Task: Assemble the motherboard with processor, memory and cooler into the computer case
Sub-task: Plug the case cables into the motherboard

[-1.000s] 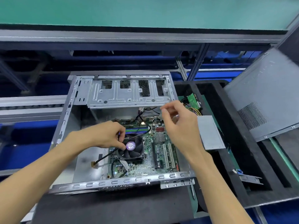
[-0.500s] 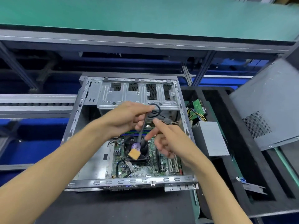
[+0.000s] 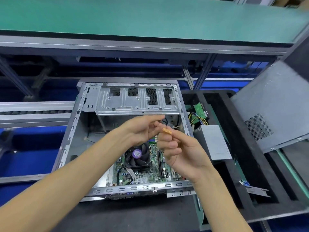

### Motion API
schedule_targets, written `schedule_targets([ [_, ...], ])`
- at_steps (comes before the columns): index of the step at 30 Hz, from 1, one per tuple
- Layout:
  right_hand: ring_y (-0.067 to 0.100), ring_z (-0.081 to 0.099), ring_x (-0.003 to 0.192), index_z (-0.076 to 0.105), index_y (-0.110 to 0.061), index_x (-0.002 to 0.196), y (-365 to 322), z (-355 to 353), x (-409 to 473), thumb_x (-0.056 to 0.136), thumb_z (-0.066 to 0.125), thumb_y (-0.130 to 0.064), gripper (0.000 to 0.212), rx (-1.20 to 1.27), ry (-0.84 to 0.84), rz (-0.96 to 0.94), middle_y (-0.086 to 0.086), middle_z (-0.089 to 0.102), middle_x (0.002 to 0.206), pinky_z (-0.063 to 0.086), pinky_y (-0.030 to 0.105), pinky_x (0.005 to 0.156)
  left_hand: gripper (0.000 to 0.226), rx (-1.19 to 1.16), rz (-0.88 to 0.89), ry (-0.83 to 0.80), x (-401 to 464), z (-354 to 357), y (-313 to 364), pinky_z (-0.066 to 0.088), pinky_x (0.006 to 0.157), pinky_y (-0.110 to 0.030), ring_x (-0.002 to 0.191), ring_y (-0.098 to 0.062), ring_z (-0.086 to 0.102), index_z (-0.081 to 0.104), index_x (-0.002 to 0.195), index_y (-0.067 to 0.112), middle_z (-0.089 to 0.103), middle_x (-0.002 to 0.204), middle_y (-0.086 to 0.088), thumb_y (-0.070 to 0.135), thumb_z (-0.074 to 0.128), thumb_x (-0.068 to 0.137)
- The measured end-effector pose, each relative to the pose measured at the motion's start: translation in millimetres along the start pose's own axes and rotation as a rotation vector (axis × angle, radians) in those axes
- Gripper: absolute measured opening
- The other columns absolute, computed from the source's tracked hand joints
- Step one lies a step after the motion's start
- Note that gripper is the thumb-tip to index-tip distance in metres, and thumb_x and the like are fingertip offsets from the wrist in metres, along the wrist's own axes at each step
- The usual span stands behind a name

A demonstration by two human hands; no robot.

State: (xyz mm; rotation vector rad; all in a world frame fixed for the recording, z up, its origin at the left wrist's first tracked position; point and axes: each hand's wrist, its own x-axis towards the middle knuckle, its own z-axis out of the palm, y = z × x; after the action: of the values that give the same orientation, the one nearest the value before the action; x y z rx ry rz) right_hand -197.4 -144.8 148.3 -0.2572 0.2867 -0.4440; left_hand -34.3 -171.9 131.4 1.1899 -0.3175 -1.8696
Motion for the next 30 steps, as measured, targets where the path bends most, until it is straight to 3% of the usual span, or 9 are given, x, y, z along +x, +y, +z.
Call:
schedule_targets([
  [4, 0.026, 0.063, 0.058, 0.06, 0.012, 0.107, 1, 7, 1, 0.076, 0.076, 0.017, 0.035, 0.275, -0.018, -0.009, 0.02, 0.059, 0.075, 0.058, 0.03, 0.048, 0.017, -0.079, -0.085, -0.061, 0, -1, -1, 0.054, 0.05, -0.016, 0.045, -0.009, 0.062, 0.057, 0.081, 0.001, 0.064, 0.058, -0.006, 0.01, 0.059, 0.096],
  [9, 0.03, 0.064, 0.06, 0.061, 0.013, 0.105, 0, 12, 3, 0.08, 0.07, 0.017, 0.026, 0.343, -0.003, 0.01, 0.023, 0.059, 0.077, 0.059, 0.034, 0.05, 0.017, -0.108, -0.116, -0.079, -1, -2, 1, 0.055, 0.056, -0.018, 0.075, -0.018, 0.063, 0.059, 0.096, -0.003, 0.066, 0.073, -0.015, 0.012, 0.063, 0.09],
  [15, 0.021, 0.062, 0.056, 0.063, 0.008, 0.102, -4, 11, 9, 0.071, 0.081, 0.014, 0.037, 0.217, 0.037, -0.046, 0.016, 0.058, 0.075, 0.057, 0.026, 0.047, 0.027, 0.029, -0.105, -0.123, -7, -3, 2, 0.052, 0.046, -0.017, 0.046, -0.011, 0.061, 0.06, 0.084, 0.008, 0.061, 0.057, 0.0, 0.034, 0.068, 0.082],
  [18, 0.015, 0.061, 0.058, 0.069, 0.008, 0.097, -7, 8, 11, 0.071, 0.085, 0.005, 0.032, 0.099, 0.042, -0.088, 0.012, 0.059, 0.075, 0.055, 0.021, 0.048, 0.033, 0.117, -0.077, -0.154, -14, -7, 3, 0.04, 0.035, -0.015, 0.043, -0.006, 0.046, 0.062, 0.081, 0.013, 0.051, 0.062, 0.003, 0.045, 0.068, 0.085],
  [22, 0.01, 0.061, 0.061, 0.073, -0.002, 0.097, -8, 4, 12, 0.078, 0.084, -0.011, 0.023, -0.104, 0.031, -0.15, 0.006, 0.062, 0.074, 0.054, 0.017, 0.053, 0.044, 0.249, -0.045, -0.297, -29, -9, 8, 0.033, 0.034, -0.014, 0.038, -0.004, 0.039, 0.068, 0.068, 0.015, 0.049, 0.059, 0.005, 0.057, 0.067, 0.082],
  [27, 0.007, 0.061, 0.063, 0.076, -0.009, 0.097, -7, 0, 14, 0.081, 0.082, -0.019, 0.02, -0.221, -0.005, -0.172, 0.001, 0.063, 0.075, 0.053, 0.015, 0.054, 0.044, 0.285, -0.012, -0.399, -42, -11, 13, 0.035, 0.036, -0.016, 0.04, -0.006, 0.041, 0.064, 0.076, 0.014, 0.039, 0.063, 0.004, 0.057, 0.064, 0.087],
  [30, 0.006, 0.061, 0.062, 0.073, -0.004, 0.103, -8, -1, 15, 0.081, 0.081, -0.018, 0.027, -0.206, 0.014, -0.172, 0.002, 0.064, 0.077, 0.053, 0.015, 0.053, 0.04, 0.351, 0.136, -0.402, -48, -15, 12, 0.037, 0.039, -0.017, 0.049, -0.009, 0.045, 0.064, 0.087, 0.016, 0.051, 0.074, -0.001, 0.055, 0.07, 0.083],
])
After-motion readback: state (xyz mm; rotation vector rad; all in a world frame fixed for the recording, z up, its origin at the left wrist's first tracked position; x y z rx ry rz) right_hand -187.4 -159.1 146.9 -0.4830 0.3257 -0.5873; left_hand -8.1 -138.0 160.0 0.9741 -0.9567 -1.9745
